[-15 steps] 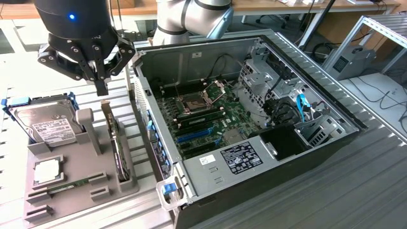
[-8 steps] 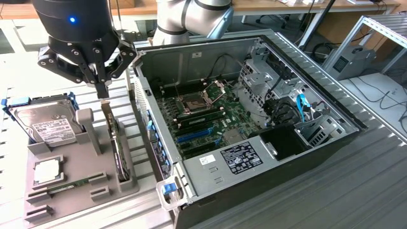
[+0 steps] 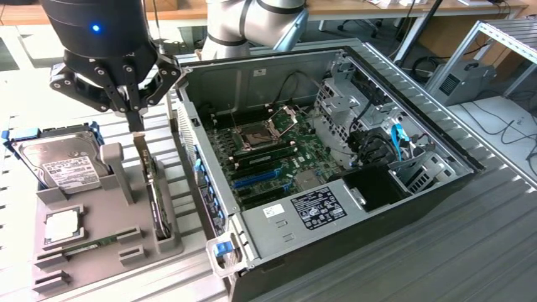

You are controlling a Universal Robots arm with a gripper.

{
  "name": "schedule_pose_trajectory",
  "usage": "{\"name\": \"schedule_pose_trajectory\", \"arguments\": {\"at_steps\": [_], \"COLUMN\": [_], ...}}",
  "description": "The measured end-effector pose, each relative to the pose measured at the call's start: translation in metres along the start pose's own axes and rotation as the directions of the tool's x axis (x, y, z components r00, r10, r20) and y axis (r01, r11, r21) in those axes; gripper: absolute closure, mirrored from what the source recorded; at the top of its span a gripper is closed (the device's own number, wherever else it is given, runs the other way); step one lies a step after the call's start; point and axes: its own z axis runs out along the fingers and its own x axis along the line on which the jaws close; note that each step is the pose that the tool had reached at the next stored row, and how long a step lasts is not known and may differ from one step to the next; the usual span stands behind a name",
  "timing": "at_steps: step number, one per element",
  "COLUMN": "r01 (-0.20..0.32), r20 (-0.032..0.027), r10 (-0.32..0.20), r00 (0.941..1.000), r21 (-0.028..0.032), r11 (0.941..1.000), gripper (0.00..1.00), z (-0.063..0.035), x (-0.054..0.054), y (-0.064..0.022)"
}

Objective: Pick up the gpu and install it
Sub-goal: 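Reach for the gpu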

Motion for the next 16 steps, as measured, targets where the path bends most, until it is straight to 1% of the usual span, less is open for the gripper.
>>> {"name": "schedule_pose_trajectory", "arguments": {"at_steps": [16], "r01": [0.0], "r20": [0.0], "r10": [0.0], "r00": [1.0], "r21": [0.0], "r11": [1.0], "gripper": [0.89], "z": [-0.0004], "x": [-0.0007], "y": [-0.0095]}}
